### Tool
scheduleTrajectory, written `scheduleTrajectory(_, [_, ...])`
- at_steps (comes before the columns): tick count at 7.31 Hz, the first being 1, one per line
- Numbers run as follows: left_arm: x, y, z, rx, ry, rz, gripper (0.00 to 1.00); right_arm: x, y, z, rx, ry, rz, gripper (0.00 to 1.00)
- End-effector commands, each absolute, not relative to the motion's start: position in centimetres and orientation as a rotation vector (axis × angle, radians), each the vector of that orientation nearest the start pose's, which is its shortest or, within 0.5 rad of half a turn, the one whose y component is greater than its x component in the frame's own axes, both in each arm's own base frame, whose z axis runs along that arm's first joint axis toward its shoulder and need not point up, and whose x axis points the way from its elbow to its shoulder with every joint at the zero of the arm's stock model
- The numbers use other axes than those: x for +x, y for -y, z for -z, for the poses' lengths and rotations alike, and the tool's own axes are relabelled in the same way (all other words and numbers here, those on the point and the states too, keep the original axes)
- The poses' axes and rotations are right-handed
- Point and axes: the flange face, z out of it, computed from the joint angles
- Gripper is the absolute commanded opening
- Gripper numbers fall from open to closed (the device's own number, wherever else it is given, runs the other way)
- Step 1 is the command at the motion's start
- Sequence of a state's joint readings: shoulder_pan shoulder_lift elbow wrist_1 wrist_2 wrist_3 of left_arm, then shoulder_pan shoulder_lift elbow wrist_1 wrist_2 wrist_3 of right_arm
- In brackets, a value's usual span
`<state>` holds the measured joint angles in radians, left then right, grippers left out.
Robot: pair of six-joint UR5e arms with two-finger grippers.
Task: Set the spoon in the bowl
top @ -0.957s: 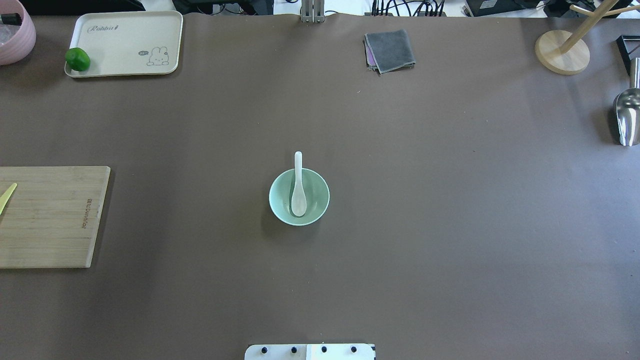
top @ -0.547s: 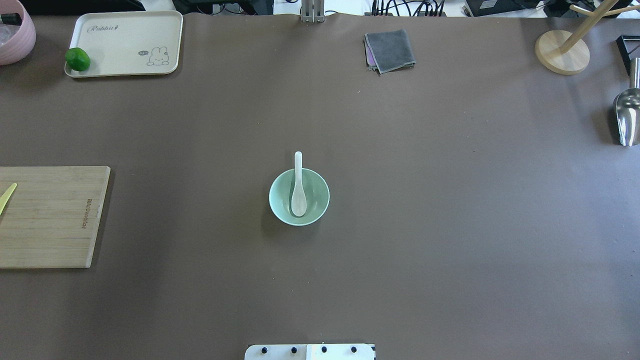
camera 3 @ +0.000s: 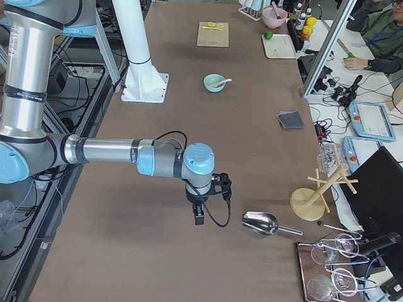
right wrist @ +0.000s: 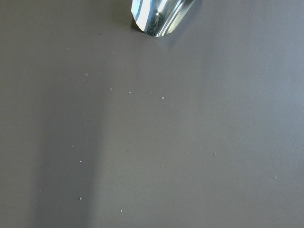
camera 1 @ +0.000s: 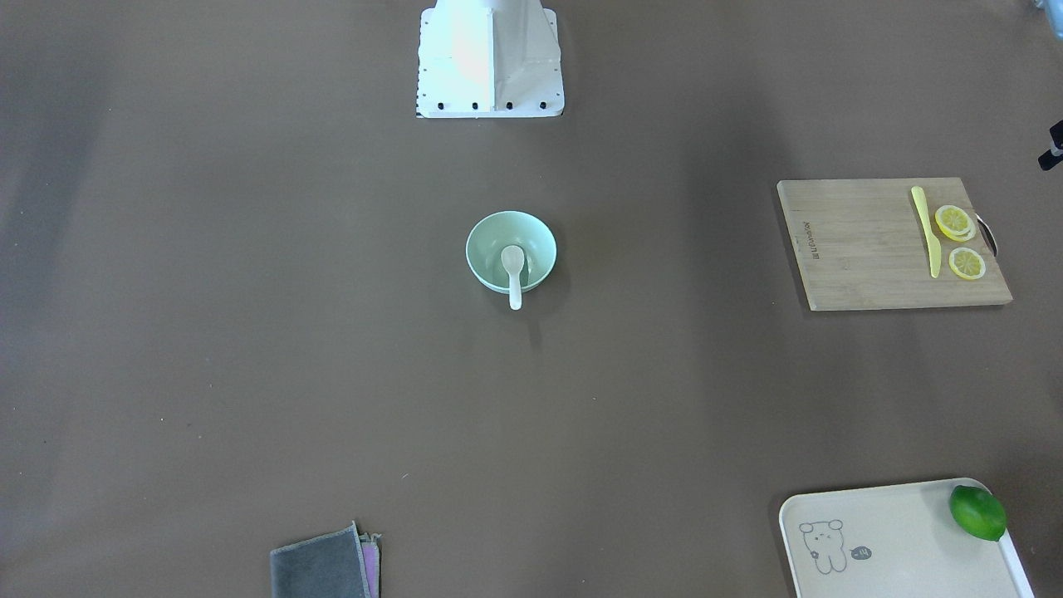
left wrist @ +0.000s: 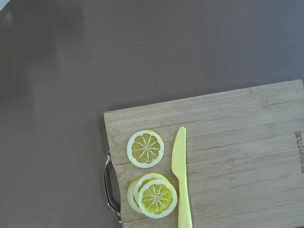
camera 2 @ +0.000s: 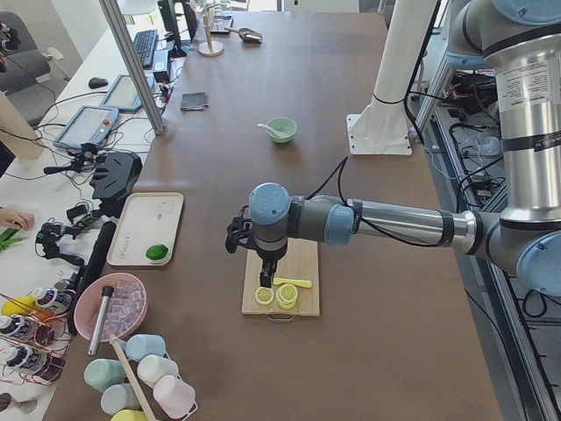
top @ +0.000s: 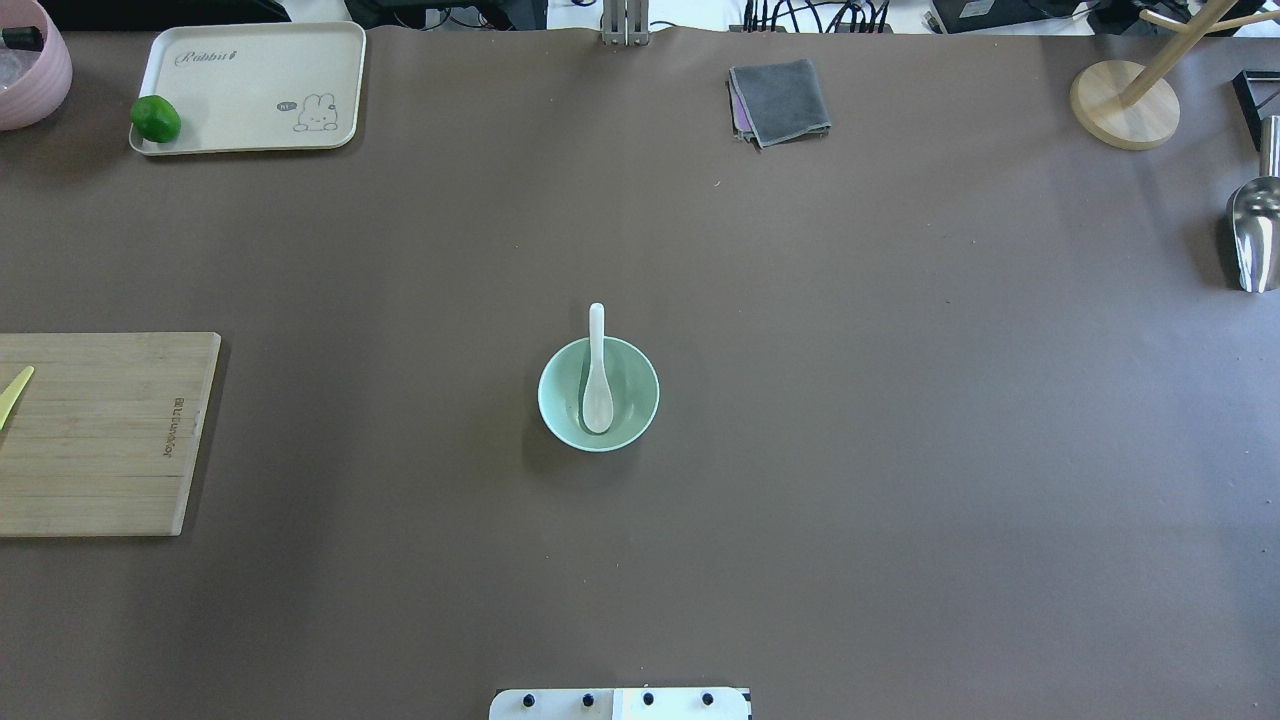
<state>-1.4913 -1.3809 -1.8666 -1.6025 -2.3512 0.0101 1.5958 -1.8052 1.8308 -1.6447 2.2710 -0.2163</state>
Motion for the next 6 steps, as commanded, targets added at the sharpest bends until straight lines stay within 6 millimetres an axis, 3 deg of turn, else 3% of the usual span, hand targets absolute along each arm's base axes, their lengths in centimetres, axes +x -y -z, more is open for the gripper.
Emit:
scheduleTrajectory(1, [-3.33, 42.64, -59.32, 0.119, -0.722, -0.136, 0.98, 7.64, 38.99, -64.62, 0.038, 0.701, 0.172, 1.0])
scheduleTrajectory(6, [-3.47, 42.28, -58.51, 0.137, -0.723, -0.143, 0.98, 7.34, 39.14, -64.53, 0.038, 0.7, 0.177, 1.0])
